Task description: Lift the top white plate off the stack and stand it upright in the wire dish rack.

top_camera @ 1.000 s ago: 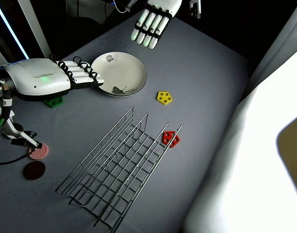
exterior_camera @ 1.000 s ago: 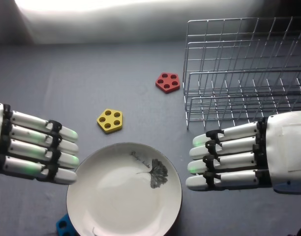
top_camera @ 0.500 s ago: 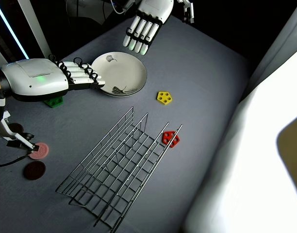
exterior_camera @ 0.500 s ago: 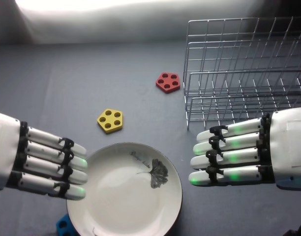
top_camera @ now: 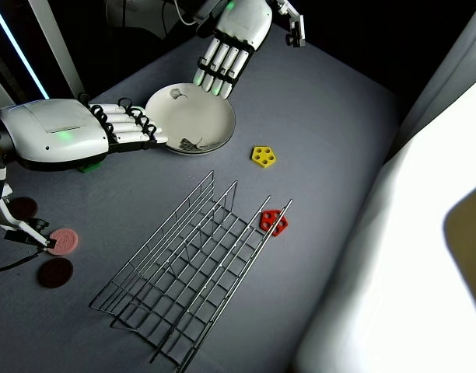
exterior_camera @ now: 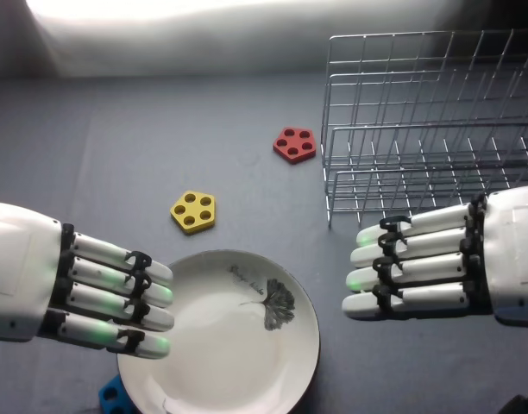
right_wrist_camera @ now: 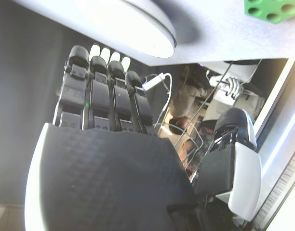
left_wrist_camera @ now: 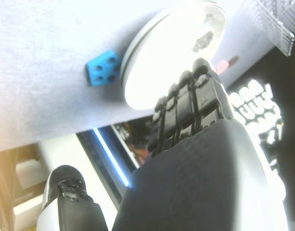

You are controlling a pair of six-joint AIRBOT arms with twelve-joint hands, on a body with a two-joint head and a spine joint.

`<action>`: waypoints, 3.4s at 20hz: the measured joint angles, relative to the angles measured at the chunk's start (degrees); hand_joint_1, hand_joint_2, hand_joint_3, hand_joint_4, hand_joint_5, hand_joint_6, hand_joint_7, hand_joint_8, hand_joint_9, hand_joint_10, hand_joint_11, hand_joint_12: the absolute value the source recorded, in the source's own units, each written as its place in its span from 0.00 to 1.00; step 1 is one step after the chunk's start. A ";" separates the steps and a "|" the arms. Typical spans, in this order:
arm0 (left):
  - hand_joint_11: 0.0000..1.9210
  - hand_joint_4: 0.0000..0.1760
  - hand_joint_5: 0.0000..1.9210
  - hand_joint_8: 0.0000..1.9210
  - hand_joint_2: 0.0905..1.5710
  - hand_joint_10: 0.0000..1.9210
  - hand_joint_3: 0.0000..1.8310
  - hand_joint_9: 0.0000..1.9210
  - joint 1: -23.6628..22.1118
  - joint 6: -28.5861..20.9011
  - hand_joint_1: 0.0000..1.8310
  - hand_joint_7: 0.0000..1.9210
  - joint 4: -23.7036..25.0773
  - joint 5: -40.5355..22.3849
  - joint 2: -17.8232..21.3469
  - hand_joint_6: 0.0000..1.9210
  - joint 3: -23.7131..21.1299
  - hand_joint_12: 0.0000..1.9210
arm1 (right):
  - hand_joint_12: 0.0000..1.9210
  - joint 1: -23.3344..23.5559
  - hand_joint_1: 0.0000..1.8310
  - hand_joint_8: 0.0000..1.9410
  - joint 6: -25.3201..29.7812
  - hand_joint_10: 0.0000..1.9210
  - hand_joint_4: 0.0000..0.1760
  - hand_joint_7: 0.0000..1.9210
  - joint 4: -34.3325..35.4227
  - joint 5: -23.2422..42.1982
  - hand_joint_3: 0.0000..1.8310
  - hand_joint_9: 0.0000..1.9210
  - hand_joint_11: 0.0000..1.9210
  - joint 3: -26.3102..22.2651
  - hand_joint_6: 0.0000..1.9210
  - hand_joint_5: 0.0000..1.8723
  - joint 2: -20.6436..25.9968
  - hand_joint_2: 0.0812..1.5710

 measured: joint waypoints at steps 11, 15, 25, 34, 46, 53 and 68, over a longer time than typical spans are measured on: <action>0.05 0.00 0.04 0.00 0.54 0.00 0.00 0.05 0.07 -0.02 0.08 0.05 1.40 1.31 -0.85 0.00 -0.09 0.04 | 0.00 0.15 0.06 0.00 1.84 0.00 0.00 0.07 -0.61 0.20 0.00 0.07 0.08 -1.46 0.00 0.06 0.74 0.58; 0.04 0.00 0.04 0.00 0.54 0.00 0.00 0.05 0.55 0.04 0.08 0.05 1.70 2.16 -1.20 0.00 -0.09 0.03 | 0.01 0.15 0.05 0.00 2.67 0.00 0.00 0.06 -0.07 -0.02 0.00 0.07 0.08 -1.42 0.00 0.05 0.72 0.58; 0.04 0.00 0.04 0.00 0.54 0.00 0.00 0.04 4.94 2.99 0.08 0.05 -1.16 4.48 -2.89 0.00 0.76 0.03 | 0.01 0.74 0.05 0.00 2.71 0.00 0.00 0.07 -0.07 -0.22 0.00 0.07 0.08 0.24 0.00 0.05 0.13 0.57; 0.04 0.00 0.03 0.00 0.55 0.00 0.00 0.04 6.97 5.07 0.08 0.04 -2.82 5.38 -3.72 0.00 1.79 0.03 | 0.01 1.51 0.06 0.00 2.80 0.00 0.00 0.07 -0.94 -0.07 0.00 0.07 0.08 0.13 0.01 0.05 -0.11 0.58; 0.04 0.00 0.03 0.00 0.54 0.00 0.00 0.03 8.59 6.43 0.07 0.04 -3.69 5.75 -4.66 0.00 1.79 0.02 | 0.00 2.67 0.05 0.00 3.74 0.00 0.00 0.07 -1.84 0.20 0.00 0.07 0.07 1.07 0.00 0.05 -0.96 0.57; 0.06 0.00 0.05 0.01 0.54 0.01 0.00 0.06 11.19 6.51 0.10 0.07 -9.18 5.90 -6.34 0.01 1.92 0.03 | 0.01 2.67 0.07 0.00 4.20 0.00 0.00 0.07 -1.33 0.20 0.00 0.08 0.08 2.67 0.00 0.05 -1.68 0.57; 0.05 0.00 0.05 0.01 0.55 0.00 0.00 0.05 11.78 7.41 0.08 0.07 -20.39 9.35 -14.43 0.01 2.08 0.02 | 0.01 5.79 0.16 0.00 5.49 0.00 0.00 0.06 -1.90 0.44 0.00 0.07 0.09 3.58 0.00 0.02 -3.43 0.54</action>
